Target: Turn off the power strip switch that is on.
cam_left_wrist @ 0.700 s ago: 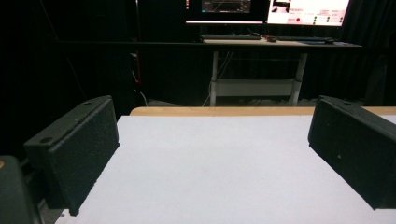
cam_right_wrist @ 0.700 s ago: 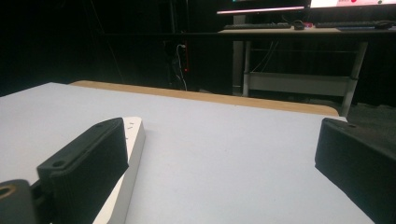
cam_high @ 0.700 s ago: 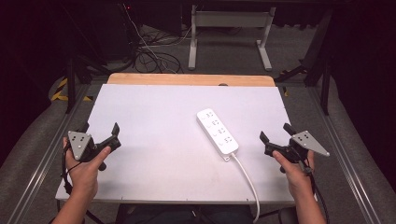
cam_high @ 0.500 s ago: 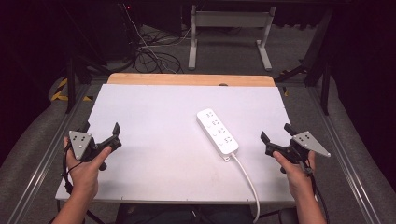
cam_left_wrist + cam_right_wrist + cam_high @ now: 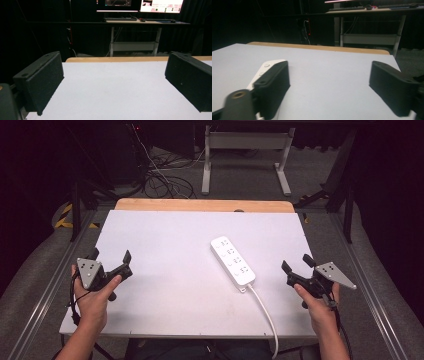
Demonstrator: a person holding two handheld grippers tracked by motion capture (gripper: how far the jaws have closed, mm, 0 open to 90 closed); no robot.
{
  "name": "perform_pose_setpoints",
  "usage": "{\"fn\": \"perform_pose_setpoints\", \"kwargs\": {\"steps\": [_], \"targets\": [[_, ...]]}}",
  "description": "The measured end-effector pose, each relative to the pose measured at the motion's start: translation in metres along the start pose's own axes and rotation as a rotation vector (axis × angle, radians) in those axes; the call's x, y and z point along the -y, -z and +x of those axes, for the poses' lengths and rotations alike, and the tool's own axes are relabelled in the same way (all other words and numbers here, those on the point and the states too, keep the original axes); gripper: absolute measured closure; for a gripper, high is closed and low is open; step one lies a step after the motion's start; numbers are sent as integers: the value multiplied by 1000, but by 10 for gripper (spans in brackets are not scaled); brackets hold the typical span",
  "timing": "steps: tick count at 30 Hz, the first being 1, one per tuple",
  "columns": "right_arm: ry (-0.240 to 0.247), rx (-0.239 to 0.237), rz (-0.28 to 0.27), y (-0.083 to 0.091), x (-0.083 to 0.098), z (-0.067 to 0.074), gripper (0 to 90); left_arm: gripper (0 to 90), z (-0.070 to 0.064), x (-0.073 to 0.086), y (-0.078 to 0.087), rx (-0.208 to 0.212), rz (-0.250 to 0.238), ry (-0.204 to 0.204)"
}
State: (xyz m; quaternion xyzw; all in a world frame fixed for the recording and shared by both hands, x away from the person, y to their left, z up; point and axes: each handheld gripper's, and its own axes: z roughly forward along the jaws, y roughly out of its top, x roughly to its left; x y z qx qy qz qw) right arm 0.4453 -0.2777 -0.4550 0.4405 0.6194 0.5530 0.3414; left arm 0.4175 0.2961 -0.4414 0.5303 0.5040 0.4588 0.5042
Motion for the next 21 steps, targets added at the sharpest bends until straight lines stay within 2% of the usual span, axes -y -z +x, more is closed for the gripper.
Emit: {"fn": "perform_pose_setpoints", "kwargs": {"steps": [3,4,11,13,14,15,18,19,20,21], "targets": [[9,-6,6,1,0,1,283,26,-1,0,0,2,-2,0],[20,-18,4,2,0,1,351,26,-1,0,-1,3,-4,-1],[29,-31,3,4,0,1,415,28,-2,0,-2,9,5,1],[26,-34,8,5,-1,0,474,28,-2,0,-2,9,8,0],[26,-34,8,5,-1,0,474,28,-2,0,-2,7,6,-1],[19,-47,20,6,-2,0,573,29,-2,0,-2,6,4,-4],[-1,-67,39,7,-3,-1,752,29,-2,0,-1,7,5,-3],[-1,-67,39,7,-3,-1,752,29,-2,0,-1,6,6,-3],[-14,-75,32,8,-5,-1,827,30,-2,0,-1,5,5,-2],[-23,-83,34,9,-6,-2,847,30,-1,0,-1,6,5,-4]]}}
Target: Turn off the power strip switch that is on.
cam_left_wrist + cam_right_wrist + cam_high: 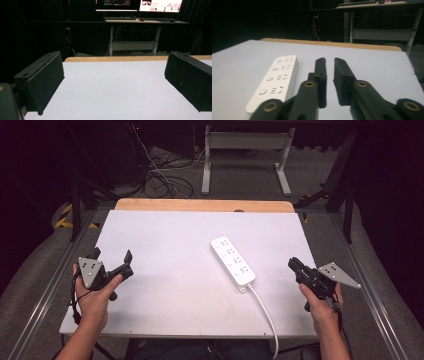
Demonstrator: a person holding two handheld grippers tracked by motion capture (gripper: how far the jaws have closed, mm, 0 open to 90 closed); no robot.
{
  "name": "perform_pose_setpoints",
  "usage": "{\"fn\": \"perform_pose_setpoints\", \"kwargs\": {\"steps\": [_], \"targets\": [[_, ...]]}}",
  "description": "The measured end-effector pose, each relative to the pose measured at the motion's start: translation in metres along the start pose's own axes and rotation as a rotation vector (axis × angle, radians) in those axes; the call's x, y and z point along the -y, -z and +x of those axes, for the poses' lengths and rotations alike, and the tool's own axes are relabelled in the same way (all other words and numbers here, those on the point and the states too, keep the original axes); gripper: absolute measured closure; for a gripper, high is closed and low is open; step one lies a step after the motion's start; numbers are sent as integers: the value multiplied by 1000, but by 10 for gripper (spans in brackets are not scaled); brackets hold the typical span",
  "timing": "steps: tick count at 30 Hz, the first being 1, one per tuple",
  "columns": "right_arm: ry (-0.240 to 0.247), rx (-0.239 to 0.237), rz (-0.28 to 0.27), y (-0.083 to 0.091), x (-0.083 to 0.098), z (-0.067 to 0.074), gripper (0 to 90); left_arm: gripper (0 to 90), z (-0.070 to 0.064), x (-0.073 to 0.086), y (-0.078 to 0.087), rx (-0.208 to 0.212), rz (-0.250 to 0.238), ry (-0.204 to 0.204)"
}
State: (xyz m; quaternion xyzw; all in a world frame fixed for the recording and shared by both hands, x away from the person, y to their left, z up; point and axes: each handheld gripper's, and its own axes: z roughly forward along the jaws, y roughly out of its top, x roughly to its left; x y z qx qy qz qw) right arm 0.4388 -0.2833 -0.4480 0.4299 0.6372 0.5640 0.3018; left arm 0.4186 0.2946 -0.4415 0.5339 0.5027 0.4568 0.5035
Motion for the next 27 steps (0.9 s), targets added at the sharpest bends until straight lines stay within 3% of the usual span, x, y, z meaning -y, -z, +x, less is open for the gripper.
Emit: {"fn": "perform_pose_setpoints", "kwargs": {"steps": [2,3,4,6,7,10,14,27], "targets": [[-11,-4,-5,1,-1,0,856,30,0,0,0,0,0,0],[26,11,-35,4,-5,1,873,30,0,0,0,0,0,0],[28,25,-40,6,-8,1,883,30,0,0,0,-2,0,2],[30,41,-22,8,-11,1,898,30,0,0,0,0,1,1],[20,72,37,10,-17,1,900,30,0,0,0,0,1,0],[3,74,77,12,-20,0,900,30,0,0,0,0,0,0],[-16,66,117,10,-29,-1,900,30,0,0,-1,1,1,2],[32,-14,160,-12,-42,15,900,32,1,1,0,-3,3,-6]]}}
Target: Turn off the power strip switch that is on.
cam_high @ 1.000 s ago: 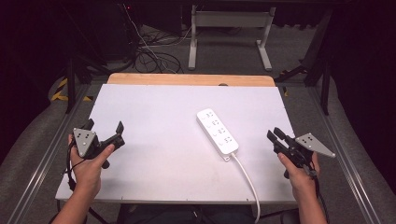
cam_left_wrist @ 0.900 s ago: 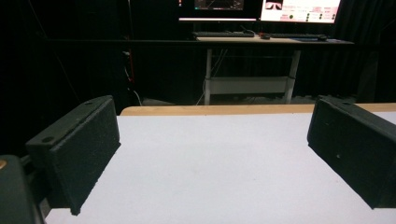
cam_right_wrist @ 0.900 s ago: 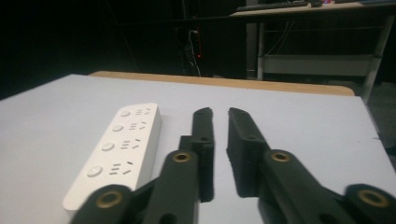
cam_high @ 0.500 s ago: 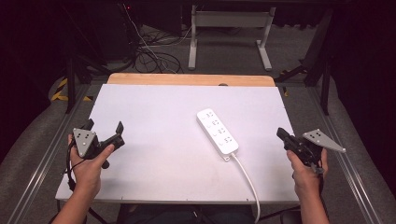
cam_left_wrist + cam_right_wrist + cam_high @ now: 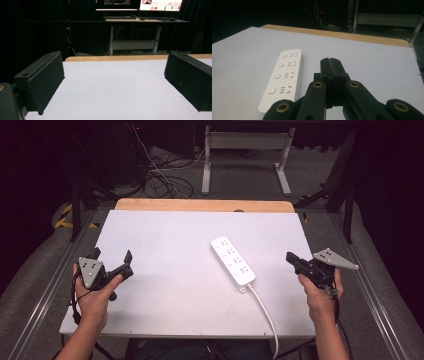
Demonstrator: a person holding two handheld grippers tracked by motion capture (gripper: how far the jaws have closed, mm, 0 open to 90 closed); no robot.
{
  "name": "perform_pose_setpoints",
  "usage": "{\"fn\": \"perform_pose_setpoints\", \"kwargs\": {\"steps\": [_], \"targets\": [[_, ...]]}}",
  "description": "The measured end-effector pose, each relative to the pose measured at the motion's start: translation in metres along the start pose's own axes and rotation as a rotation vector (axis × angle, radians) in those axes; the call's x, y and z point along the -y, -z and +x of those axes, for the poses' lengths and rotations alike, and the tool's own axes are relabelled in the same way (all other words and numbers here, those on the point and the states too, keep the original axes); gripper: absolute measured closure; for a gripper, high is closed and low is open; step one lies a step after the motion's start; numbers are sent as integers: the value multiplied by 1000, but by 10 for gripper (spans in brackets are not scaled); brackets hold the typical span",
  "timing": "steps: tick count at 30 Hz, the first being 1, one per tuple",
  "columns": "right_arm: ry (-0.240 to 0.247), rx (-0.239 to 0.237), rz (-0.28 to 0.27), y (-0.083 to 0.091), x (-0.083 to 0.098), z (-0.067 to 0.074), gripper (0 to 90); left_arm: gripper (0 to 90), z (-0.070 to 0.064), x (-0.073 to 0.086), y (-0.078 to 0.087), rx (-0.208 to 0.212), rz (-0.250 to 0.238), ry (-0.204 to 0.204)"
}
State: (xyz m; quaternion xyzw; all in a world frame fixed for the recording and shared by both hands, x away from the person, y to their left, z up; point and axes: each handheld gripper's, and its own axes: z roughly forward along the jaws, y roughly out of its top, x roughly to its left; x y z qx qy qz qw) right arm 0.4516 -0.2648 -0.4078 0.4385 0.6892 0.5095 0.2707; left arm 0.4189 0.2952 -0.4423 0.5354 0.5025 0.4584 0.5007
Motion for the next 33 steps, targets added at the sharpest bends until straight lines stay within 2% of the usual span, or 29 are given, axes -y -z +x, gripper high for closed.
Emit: {"fn": "perform_pose_setpoints", "kwargs": {"steps": [12,22,29,33], "targets": [[42,-66,39,-32,-15,19,900,34,0,0,-1,3,5,1],[59,-99,91,-48,-17,29,900,36,-1,1,-2,8,7,-3],[87,-122,128,-58,-17,37,900,38,0,1,-1,6,10,-6],[115,-151,162,-69,-15,46,900,40,0,1,-1,5,10,-6]]}}
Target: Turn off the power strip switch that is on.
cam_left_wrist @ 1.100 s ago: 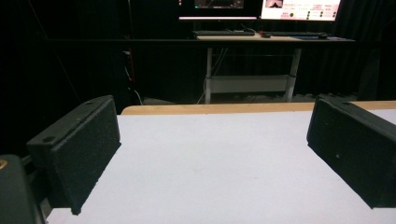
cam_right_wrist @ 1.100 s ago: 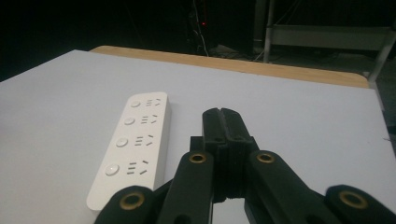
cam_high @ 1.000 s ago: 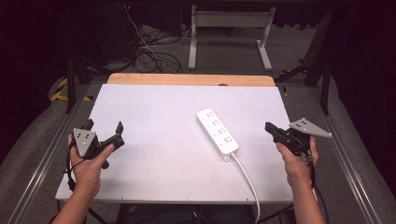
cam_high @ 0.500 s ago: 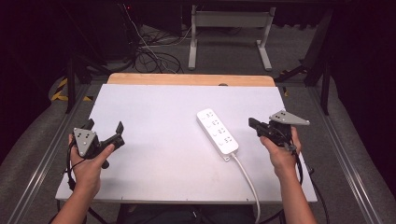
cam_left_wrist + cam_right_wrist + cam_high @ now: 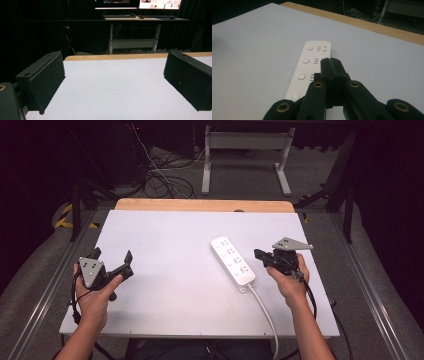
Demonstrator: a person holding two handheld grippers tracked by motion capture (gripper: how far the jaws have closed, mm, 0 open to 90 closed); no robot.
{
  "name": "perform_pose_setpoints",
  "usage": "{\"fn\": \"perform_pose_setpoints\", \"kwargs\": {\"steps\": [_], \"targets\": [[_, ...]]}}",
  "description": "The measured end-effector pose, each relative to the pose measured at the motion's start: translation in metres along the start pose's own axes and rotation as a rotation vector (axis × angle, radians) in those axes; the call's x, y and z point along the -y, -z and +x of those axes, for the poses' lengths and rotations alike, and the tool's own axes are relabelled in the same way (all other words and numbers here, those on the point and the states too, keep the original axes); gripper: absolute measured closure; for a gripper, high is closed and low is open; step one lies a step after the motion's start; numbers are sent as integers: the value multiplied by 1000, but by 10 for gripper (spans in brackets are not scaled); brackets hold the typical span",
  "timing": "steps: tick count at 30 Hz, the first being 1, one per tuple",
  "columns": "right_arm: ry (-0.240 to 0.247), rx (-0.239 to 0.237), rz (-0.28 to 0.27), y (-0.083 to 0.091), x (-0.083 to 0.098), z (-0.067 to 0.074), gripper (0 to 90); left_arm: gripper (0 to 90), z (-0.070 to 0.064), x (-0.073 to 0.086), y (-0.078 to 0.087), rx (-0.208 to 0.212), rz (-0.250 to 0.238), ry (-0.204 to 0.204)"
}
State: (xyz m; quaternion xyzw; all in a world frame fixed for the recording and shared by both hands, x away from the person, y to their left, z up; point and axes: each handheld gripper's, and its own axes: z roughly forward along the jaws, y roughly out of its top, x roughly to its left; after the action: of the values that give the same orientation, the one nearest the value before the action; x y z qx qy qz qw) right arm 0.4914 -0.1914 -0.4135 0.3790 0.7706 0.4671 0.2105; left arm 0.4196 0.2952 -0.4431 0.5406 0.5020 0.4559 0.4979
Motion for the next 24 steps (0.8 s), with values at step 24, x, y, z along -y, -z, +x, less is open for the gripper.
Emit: {"fn": "perform_pose_setpoints", "kwargs": {"steps": [24], "targets": [[111,-107,216,-48,14,28,900,41,4,1,5,-11,3,0]]}}
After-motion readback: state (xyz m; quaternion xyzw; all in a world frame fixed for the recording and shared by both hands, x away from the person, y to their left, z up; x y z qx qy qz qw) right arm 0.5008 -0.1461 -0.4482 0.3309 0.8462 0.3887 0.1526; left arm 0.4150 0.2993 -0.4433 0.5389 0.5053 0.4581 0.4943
